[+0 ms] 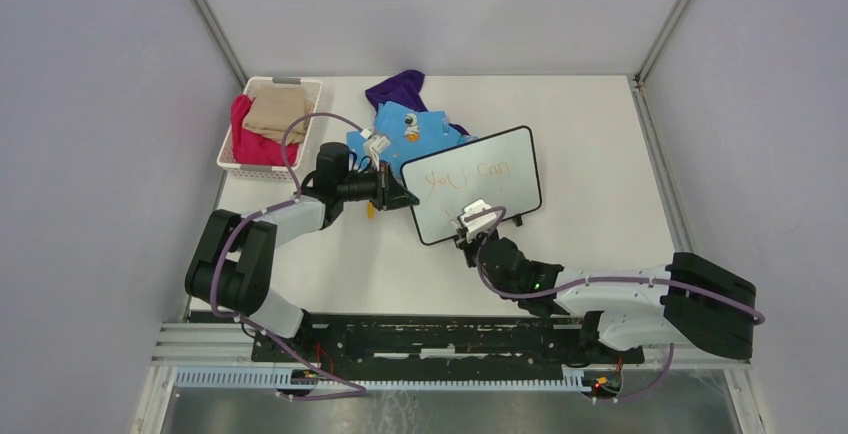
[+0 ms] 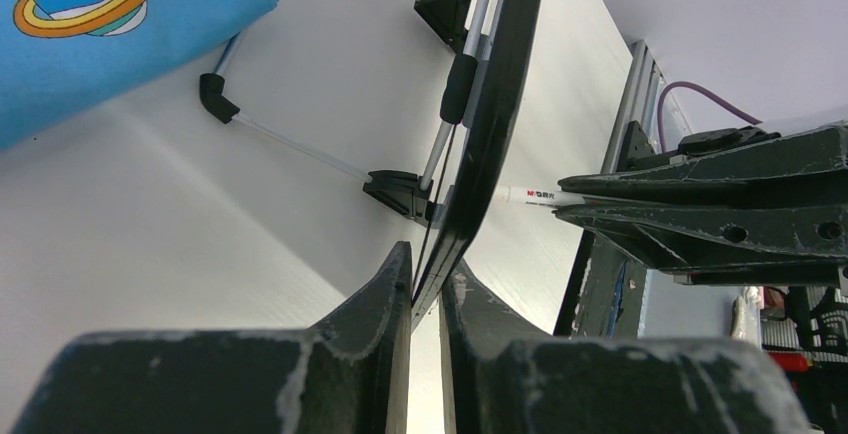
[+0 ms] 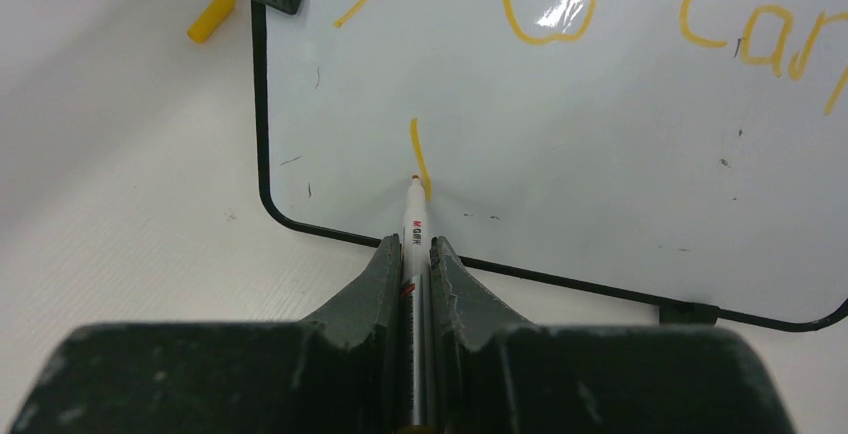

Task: Write a sentence on the whiteboard

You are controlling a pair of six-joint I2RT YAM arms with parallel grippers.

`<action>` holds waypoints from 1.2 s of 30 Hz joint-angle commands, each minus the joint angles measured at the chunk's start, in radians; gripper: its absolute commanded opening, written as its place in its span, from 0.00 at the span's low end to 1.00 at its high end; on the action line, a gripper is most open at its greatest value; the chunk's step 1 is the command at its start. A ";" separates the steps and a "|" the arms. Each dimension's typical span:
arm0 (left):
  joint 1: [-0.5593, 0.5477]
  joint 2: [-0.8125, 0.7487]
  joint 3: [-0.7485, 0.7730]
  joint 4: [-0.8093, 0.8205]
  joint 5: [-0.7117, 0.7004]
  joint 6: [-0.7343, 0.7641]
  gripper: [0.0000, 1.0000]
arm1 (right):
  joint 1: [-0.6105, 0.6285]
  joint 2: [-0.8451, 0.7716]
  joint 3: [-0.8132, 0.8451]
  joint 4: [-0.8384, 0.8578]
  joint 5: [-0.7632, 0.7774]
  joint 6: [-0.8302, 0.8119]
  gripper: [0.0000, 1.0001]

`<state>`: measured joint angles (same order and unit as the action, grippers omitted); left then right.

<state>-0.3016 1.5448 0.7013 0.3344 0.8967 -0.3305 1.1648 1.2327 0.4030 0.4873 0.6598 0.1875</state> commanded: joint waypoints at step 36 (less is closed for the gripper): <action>-0.005 0.022 0.007 -0.089 -0.058 0.051 0.02 | -0.065 -0.032 0.014 -0.029 0.001 -0.025 0.00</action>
<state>-0.3016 1.5448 0.7044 0.3279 0.8917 -0.3225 1.1389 1.2217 0.3809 0.4732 0.5873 0.1864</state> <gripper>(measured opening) 0.193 0.168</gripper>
